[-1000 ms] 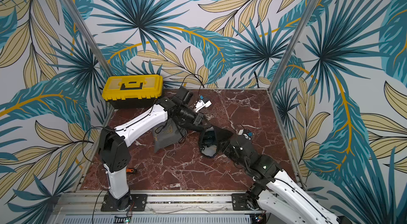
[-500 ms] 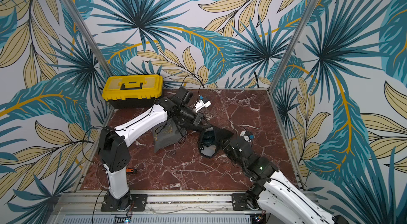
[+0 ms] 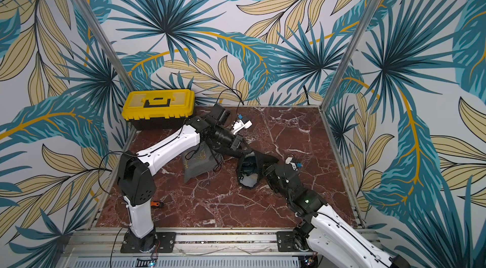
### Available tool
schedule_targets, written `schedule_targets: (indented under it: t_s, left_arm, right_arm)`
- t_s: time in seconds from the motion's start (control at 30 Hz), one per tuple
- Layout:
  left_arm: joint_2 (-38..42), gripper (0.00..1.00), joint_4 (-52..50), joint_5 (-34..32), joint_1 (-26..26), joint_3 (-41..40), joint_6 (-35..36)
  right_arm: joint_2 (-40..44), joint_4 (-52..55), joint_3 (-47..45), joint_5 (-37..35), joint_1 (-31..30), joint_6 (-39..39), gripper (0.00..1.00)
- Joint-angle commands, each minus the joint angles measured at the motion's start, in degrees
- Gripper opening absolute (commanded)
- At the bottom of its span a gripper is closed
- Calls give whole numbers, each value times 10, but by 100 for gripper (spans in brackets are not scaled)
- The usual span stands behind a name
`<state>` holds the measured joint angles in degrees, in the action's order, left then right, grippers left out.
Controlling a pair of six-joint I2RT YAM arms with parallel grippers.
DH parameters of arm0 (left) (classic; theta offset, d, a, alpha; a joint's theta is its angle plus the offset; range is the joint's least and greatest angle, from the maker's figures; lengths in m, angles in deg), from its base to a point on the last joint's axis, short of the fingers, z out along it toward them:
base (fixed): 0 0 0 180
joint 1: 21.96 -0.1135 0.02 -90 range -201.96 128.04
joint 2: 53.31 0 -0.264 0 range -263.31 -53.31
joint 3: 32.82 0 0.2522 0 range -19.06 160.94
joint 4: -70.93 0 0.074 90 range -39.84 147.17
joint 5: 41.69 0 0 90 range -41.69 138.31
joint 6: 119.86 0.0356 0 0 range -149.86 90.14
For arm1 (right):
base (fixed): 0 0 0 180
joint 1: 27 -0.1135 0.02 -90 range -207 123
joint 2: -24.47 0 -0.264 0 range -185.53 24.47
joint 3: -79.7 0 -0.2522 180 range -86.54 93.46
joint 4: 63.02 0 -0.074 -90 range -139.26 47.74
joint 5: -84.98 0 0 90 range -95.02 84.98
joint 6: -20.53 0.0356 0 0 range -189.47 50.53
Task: Pack away hair dryers
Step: Pull the drawstrings on both sides of the drawstring bag.
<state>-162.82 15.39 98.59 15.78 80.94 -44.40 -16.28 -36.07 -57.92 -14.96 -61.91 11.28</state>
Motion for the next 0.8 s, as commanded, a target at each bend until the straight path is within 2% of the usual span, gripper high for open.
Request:
schedule_targets:
  t_s: [0.0, 0.23, 0.47, 0.77]
  left_arm:
    - [28, 0, 16, 15, 1, -2, 8]
    - [30, 0, 16, 15, 1, 2, 8]
    - [32, 0, 15, 14, 1, 0, 10]
    - [32, 0, 14, 11, 1, -1, 14]
  right_arm:
    - [-7, -47, -9, 12, 4, 11, 47]
    - [12, -33, -19, 23, 4, 27, 44]
    - [41, 64, -5, 15, 4, 31, 45]
    - [11, -36, -25, 21, 3, 42, 43]
